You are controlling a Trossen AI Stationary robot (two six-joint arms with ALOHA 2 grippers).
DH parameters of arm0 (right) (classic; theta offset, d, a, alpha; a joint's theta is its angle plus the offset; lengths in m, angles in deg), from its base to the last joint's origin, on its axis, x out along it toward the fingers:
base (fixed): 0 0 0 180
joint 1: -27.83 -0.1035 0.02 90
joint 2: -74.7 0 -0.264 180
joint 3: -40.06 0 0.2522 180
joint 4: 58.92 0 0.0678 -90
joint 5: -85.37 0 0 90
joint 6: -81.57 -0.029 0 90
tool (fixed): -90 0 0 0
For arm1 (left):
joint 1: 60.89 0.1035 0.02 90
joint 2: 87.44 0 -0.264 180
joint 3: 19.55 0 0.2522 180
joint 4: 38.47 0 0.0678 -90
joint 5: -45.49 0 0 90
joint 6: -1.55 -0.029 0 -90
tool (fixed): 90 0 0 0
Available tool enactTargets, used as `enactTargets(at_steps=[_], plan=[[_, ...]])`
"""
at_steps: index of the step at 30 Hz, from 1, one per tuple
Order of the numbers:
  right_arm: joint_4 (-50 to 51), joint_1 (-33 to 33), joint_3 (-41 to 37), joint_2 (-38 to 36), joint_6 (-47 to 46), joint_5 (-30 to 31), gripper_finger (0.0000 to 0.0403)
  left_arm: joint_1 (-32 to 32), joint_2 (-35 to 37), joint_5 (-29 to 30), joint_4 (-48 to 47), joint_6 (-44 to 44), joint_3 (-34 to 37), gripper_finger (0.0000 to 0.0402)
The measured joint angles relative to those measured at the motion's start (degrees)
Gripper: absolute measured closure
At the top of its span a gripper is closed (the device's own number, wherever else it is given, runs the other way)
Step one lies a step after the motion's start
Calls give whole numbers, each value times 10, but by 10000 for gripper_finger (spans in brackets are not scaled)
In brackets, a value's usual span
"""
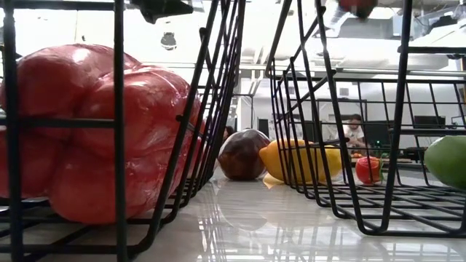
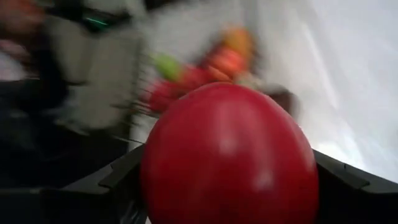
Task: Sort produce into baskets
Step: Put the red tomato into the right black wire basket
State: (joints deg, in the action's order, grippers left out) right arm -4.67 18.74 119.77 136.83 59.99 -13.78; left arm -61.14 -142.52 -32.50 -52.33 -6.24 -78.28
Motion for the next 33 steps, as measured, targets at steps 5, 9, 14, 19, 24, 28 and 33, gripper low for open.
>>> enactTargets(at_steps=[5, 9, 14, 19, 24, 28, 33], plan=[[-63, -71, 0, -8, -9, 4, 64, -11, 0, 4, 2, -7, 0, 148], [-61, -95, 0, 16, -23, 59, 64, -10, 0, 6, 8, -7, 0, 148], [-62, -100, 0, 84, -38, 60, 63, -10, 0, -6, 10, -10, 0, 148], [-64, -109, -1, 146, -39, 16, 63, -10, 0, -8, 10, -10, 0, 148], [-63, -115, -1, 180, -43, 0, 63, -10, 0, -8, 9, -10, 0, 148], [-64, -115, -1, 188, -44, -10, 63, -10, 0, -8, 9, -10, 0, 148], [-67, -116, -1, 188, -44, -15, 63, -10, 0, -7, 9, -9, 0, 148]])
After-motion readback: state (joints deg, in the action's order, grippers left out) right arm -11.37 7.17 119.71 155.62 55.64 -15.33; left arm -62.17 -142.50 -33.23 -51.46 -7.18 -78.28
